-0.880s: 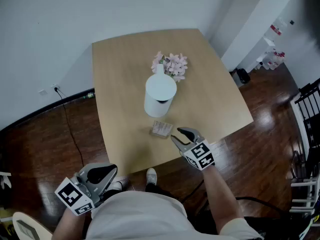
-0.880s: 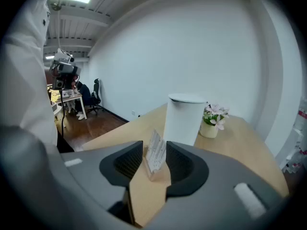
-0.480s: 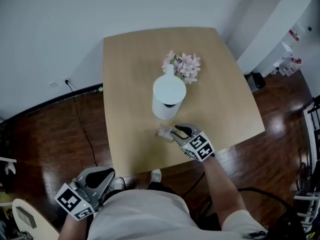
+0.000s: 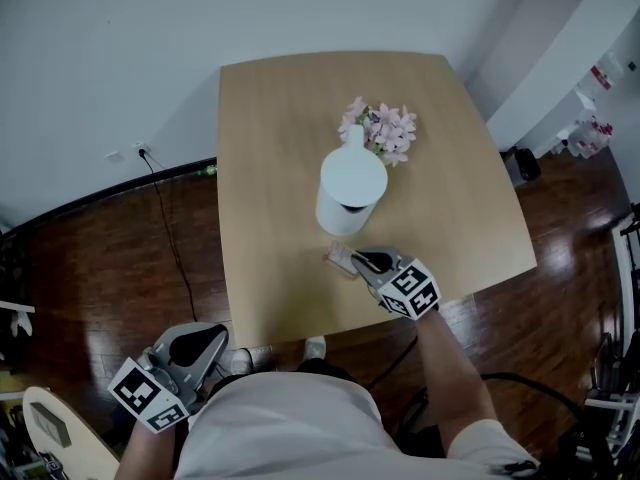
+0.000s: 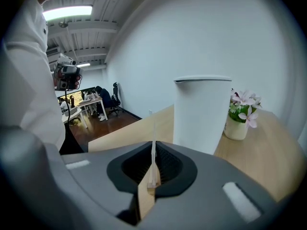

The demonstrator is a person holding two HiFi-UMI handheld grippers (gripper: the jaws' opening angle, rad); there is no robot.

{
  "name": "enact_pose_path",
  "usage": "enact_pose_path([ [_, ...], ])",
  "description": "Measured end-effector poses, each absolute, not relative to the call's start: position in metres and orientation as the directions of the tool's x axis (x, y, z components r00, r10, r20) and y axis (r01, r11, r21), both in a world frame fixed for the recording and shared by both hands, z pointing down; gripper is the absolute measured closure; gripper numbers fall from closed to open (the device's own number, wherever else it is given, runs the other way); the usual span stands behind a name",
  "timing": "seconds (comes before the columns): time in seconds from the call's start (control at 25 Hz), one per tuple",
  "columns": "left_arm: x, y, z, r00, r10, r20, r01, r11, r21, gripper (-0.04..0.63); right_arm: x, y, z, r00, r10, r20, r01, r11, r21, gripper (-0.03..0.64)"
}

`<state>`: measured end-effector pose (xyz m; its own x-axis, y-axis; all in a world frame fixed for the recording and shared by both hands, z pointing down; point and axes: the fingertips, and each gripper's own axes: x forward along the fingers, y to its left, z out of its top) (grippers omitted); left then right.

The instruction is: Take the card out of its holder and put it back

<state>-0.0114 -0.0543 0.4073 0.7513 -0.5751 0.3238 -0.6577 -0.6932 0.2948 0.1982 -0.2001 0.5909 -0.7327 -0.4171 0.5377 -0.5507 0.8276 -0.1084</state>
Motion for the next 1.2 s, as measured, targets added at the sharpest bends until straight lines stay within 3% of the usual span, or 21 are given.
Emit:
enact_pose_path([
  [0.64, -0.045, -0.050, 0.400, 0.827, -0.503, 0.251, -0.561, -0.774, 0.294, 0.592, 0.183, -0.176, 0.484, -0.698, -0.552, 0.456, -0.627, 0.779, -0.018, 0.595],
  [1.2, -0.143, -0.004, 0.401, 0.860, -0.475, 0.188, -0.511, -0.805, 0.302, 0.592, 0.017, -0.039, 0.408, -0.774, -0.456, 0.439, -0.499, 0.866, 0.020, 0.595],
])
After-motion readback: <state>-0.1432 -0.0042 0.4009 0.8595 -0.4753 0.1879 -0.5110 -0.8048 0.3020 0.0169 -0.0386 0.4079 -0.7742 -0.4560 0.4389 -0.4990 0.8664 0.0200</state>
